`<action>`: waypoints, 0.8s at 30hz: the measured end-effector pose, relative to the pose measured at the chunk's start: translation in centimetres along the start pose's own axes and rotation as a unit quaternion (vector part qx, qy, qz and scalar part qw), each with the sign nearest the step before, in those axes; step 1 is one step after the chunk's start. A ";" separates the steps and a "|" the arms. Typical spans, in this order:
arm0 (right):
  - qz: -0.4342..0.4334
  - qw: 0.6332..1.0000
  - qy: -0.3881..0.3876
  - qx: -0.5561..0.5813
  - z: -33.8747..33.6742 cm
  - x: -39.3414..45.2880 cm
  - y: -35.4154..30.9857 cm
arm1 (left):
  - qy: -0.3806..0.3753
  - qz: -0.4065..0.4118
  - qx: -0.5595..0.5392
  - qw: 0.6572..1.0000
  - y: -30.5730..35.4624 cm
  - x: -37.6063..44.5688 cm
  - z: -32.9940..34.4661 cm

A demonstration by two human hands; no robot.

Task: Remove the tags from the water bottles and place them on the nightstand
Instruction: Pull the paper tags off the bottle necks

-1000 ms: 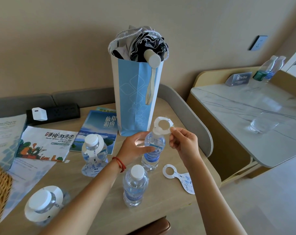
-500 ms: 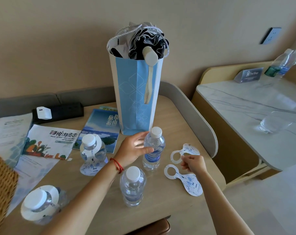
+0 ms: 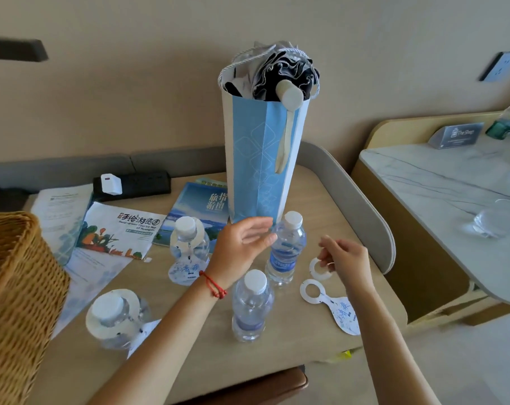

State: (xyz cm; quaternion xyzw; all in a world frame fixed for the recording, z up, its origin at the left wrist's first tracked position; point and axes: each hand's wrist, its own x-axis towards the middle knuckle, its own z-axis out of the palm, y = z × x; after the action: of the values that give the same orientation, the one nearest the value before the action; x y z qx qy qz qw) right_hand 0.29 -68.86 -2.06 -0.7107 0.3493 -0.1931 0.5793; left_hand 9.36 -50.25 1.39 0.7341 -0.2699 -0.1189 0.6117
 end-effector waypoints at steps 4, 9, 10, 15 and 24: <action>-0.082 0.994 -0.052 0.054 1.8 -3.4 -5.1 | 0.035 0.037 -0.033 0.998 2.6 -1.9 -2.1; -0.116 0.979 -0.166 0.020 5.3 -5.0 -8.4 | 0.066 0.065 -0.035 0.995 5.3 -2.8 -7.2; -0.115 0.976 -0.183 0.011 6.1 -4.9 -8.7 | 0.072 0.064 -0.027 0.995 5.5 -2.9 -8.5; -0.099 0.964 -0.238 -0.063 9.7 -3.9 -9.3 | 0.061 0.016 0.050 0.997 3.4 -2.2 -14.5; -0.069 0.929 -0.323 -0.167 13.8 -1.7 -9.9 | -0.037 -0.139 0.017 0.989 -4.9 -0.4 -17.0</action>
State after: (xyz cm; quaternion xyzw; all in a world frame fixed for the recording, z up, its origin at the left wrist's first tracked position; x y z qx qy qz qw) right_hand 11.24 -57.31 4.16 -0.8434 0.1207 0.0678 0.5192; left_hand 18.82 -35.30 0.42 0.7698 -0.1894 -0.2250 0.5665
